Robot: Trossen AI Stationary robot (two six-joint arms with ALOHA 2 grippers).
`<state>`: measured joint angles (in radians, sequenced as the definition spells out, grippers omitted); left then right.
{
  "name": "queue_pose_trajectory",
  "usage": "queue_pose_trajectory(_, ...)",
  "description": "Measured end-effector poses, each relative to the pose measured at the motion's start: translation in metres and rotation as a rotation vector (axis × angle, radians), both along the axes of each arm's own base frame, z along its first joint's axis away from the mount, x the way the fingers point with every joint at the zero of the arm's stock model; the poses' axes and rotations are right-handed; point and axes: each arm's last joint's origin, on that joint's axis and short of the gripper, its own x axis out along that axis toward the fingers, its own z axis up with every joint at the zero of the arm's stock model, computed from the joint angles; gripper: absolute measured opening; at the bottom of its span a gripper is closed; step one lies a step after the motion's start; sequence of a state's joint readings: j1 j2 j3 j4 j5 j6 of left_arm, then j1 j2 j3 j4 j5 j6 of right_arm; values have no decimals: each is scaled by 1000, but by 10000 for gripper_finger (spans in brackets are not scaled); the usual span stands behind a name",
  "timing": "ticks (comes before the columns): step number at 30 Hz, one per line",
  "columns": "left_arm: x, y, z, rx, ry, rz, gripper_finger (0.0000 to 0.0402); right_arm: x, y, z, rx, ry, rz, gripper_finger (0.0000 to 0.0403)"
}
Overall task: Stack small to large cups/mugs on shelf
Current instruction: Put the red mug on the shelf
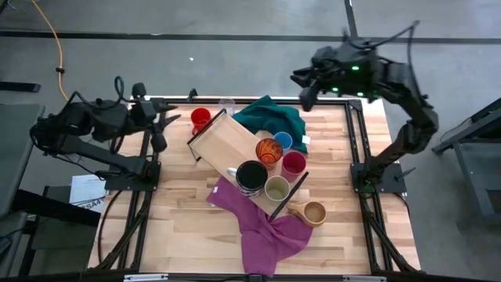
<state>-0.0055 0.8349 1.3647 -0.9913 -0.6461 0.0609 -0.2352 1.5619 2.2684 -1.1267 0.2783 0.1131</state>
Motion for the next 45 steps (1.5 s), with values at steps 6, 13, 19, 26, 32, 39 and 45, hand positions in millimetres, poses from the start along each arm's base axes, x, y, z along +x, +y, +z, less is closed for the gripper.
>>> queue_pose_trajectory(6, -2, 8, -13, -74, 74, 165, 108, 44, -29, -28, -24, 120, -29, 69)
queue_pose_trajectory(13, 13, 32, -27, -187, 198, 289, 108, 73, -78, -58, -10, 196, 23, 69)
queue_pose_trajectory(19, 17, 55, -32, -202, 244, 326, 108, 64, -116, -58, 20, 129, 9, 69)
queue_pose_trajectory(26, 6, 82, -28, -223, 184, 287, 108, 46, -145, -57, 105, 55, -45, 69)
queue_pose_trajectory(32, -2, 103, -31, -297, 160, 235, 108, 30, -159, -64, 153, 120, -82, 69)
queue_pose_trajectory(39, -1, 125, -68, -451, 192, 115, 108, 11, -168, -77, 248, 251, -85, 69)
queue_pose_trajectory(45, -1, 134, -105, -526, 188, 15, 108, 9, -169, -78, 234, 268, -64, 69)
